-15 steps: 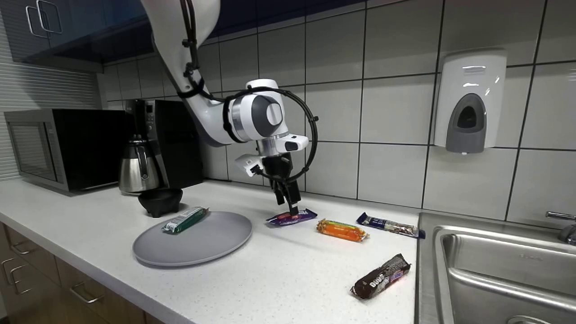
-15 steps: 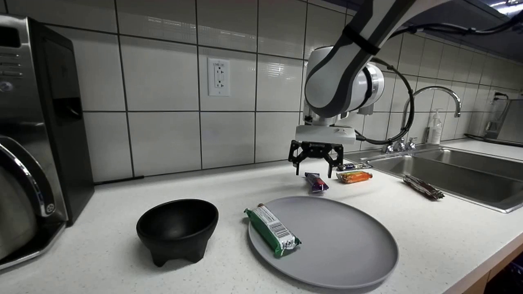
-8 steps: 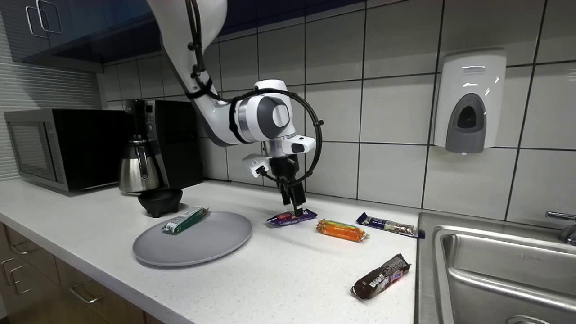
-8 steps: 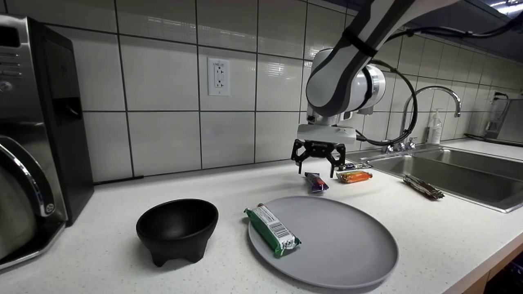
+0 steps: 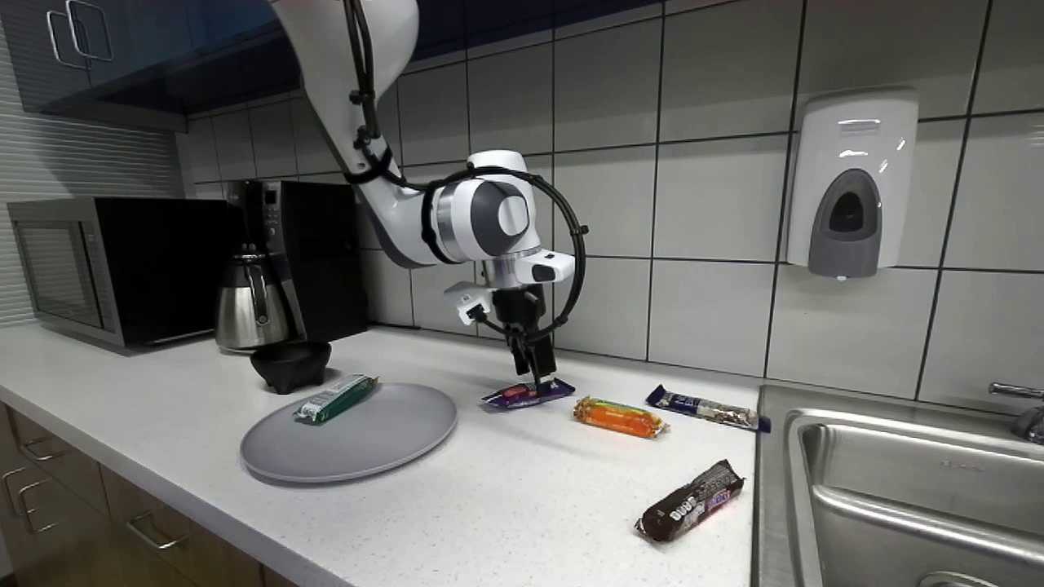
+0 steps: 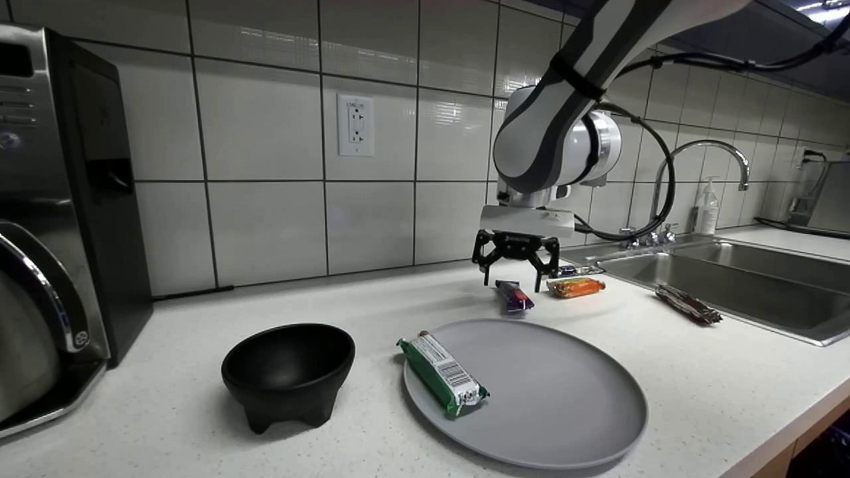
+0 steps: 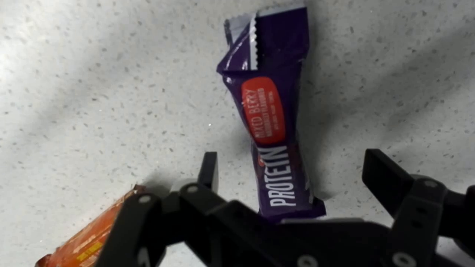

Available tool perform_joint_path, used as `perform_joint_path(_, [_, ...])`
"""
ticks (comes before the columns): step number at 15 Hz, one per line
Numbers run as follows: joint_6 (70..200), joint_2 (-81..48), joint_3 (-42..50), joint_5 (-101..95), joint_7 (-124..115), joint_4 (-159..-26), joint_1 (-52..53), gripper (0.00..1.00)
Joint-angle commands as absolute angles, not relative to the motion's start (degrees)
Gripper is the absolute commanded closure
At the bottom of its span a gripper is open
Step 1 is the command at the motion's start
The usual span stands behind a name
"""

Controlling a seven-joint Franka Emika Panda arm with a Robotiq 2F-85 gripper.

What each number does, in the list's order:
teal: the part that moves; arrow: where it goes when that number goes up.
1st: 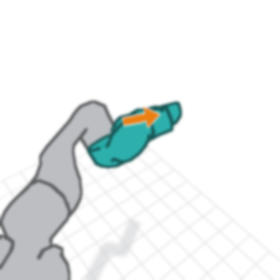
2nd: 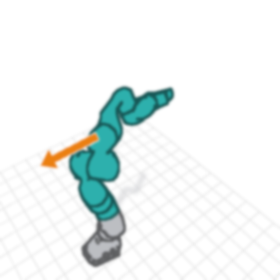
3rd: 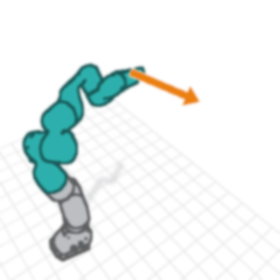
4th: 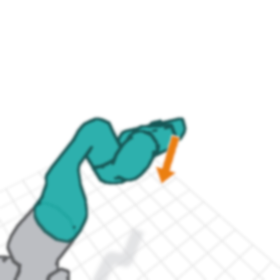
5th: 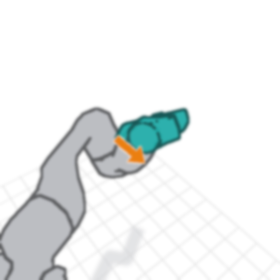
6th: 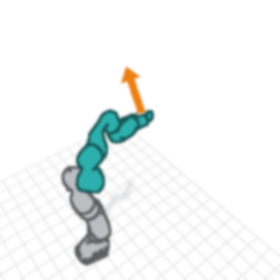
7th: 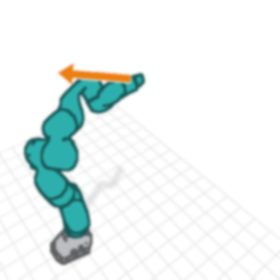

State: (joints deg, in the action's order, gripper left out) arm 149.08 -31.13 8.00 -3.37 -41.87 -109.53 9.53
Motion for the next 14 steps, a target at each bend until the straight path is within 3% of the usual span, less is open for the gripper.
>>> perform_joint_path(1, [146.48, -32.3, 7.34, -1.99, -40.13, -106.9, 8.58, 0.0])
perform_joint_path(6, [146.17, -32.98, 7.28, -1.76, -40.2, -106.33, 8.56, 0.0])
perform_joint_path(7, [146.39, -33.05, 7.53, -1.99, -40.49, -106.29, 8.77, 0.25])
perform_joint_path(9, [146.48, -33.15, 7.45, -1.81, -40.4, -106.08, 8.7, 0.34])
perform_joint_path(14, [146.51, -33.33, 7.53, -1.87, -40.42, -105.81, 8.79, 0.75])
